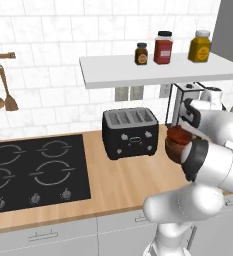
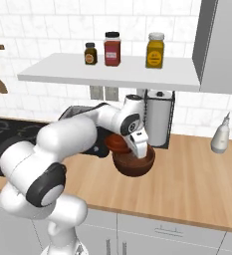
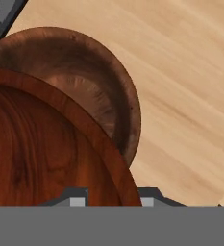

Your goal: Pick up the bowls on the counter and stack them on top of one another in the open cabinet. Place the smaller bowl on top of the larger bowl.

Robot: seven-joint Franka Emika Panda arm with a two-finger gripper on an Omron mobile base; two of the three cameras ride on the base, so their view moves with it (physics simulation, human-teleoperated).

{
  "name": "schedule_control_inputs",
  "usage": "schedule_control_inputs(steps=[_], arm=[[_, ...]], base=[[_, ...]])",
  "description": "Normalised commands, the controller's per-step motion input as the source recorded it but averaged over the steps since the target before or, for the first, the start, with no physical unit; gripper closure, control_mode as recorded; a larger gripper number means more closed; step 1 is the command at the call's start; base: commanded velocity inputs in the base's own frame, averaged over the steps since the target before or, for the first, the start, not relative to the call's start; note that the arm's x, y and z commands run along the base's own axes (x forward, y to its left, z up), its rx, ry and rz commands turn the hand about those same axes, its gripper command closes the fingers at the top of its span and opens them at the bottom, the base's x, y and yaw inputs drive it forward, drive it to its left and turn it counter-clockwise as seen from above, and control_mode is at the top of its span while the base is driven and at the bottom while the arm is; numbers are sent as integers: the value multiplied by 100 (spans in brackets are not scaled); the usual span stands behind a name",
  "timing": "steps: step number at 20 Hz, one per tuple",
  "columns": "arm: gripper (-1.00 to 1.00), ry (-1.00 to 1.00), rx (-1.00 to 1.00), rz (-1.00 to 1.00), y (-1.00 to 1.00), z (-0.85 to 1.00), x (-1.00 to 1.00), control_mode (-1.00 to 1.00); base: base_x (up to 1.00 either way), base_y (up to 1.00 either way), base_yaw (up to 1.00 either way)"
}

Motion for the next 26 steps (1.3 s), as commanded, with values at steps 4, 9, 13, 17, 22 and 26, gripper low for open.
schedule_control_inputs(steps=[4,9,13,17,22,26], arm=[[100,0,0,0,-27,-36,22,-100],[-100,0,0,0,-7,-34,20,-100],[-100,-3,0,0,0,-15,23,-100],[-100,-5,0,0,-11,12,1,-100],[-100,-16,1,0,-58,29,-49,-100],[-100,-9,1,3,-33,-24,-28,-100]], base=[[0,0,0],[0,0,0],[0,0,0],[0,0,0],[0,0,0],[0,0,0]])
